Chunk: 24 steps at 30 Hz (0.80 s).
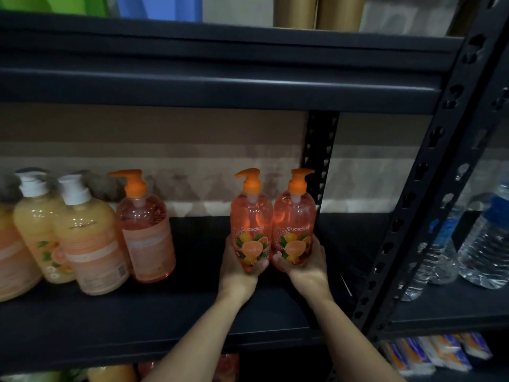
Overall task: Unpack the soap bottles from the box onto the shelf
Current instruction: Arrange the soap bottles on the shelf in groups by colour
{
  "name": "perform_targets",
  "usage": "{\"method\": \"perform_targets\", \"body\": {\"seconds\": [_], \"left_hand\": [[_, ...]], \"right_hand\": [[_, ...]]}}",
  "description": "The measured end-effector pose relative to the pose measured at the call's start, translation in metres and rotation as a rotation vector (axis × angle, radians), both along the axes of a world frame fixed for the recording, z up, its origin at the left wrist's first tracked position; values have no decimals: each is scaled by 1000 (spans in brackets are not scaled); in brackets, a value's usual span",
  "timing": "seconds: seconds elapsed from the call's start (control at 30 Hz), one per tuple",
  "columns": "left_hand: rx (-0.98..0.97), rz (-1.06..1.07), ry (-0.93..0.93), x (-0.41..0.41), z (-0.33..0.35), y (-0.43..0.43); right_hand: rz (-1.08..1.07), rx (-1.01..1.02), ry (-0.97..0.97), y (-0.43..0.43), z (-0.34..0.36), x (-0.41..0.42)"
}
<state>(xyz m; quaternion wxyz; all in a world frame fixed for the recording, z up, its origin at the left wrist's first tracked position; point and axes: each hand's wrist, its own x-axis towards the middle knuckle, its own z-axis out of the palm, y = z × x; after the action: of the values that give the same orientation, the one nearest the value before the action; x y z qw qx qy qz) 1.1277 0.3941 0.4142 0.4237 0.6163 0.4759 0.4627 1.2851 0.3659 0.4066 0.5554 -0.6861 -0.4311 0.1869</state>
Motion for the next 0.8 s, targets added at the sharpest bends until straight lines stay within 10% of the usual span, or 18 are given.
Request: {"method": "perform_targets", "body": {"seconds": [0.17,0.4,0.8], "left_hand": [[-158,-132,275,-33,17,-13],[119,182,375,-154,12,-44],[375,240,947,-224,-13,-51]], "right_hand": [[-7,-80,-14,-1,4,-1],[-341,-90,213,-52,14,-92],[389,-154,153,14,14,-250]]}}
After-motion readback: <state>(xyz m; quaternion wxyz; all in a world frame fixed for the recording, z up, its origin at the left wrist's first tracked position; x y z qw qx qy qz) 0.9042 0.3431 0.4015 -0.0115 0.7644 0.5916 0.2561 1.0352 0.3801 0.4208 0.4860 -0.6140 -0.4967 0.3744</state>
